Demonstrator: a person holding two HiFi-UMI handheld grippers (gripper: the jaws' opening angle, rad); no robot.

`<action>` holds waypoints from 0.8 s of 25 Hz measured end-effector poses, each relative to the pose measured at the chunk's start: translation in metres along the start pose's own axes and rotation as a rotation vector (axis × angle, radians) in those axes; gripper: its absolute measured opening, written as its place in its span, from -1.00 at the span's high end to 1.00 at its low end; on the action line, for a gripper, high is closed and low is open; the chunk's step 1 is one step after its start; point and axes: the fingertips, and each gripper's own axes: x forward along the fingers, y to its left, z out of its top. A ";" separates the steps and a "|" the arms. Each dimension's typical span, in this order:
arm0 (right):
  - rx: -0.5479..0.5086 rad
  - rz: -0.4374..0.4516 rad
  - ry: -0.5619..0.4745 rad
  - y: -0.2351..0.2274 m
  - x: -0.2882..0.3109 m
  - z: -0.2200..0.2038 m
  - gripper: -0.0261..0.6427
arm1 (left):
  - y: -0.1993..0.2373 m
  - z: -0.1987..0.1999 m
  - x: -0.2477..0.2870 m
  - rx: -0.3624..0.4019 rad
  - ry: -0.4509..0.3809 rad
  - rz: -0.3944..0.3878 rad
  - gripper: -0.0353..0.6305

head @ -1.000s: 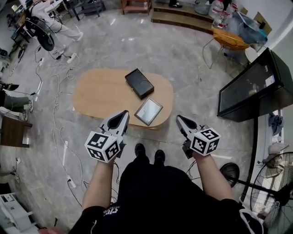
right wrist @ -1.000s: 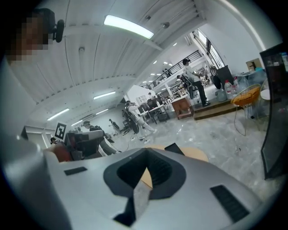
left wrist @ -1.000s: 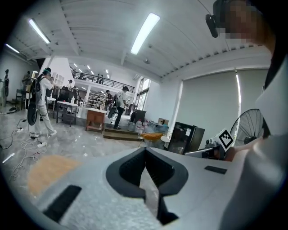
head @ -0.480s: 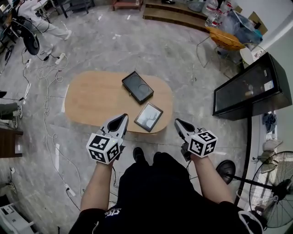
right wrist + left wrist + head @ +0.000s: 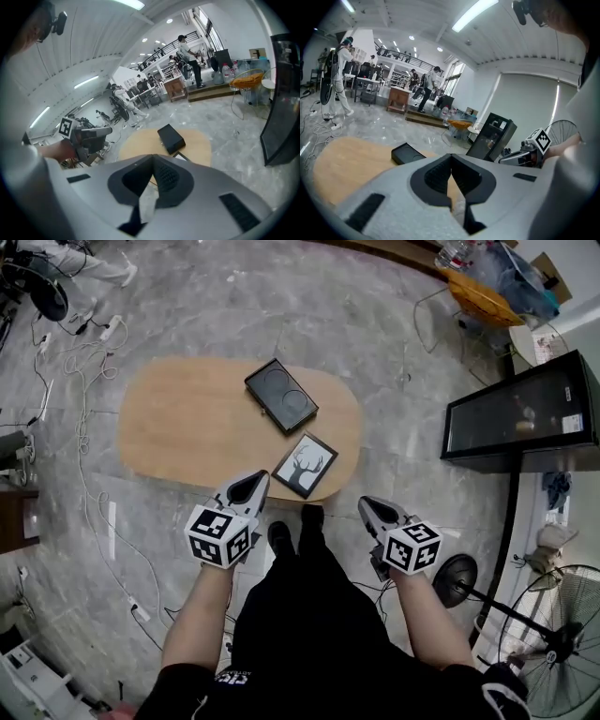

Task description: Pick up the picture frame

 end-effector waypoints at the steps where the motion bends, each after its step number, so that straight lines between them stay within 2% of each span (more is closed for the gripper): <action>1: 0.006 0.004 0.008 -0.004 0.010 -0.001 0.91 | 0.003 -0.005 0.009 -0.002 0.016 -0.005 0.87; 11: 0.017 0.058 0.137 -0.026 0.098 -0.049 0.91 | 0.045 -0.075 0.067 -0.053 0.154 -0.012 0.87; 20: 0.110 -0.031 0.225 -0.094 0.171 -0.120 0.90 | 0.094 -0.161 0.112 -0.117 0.248 0.017 0.87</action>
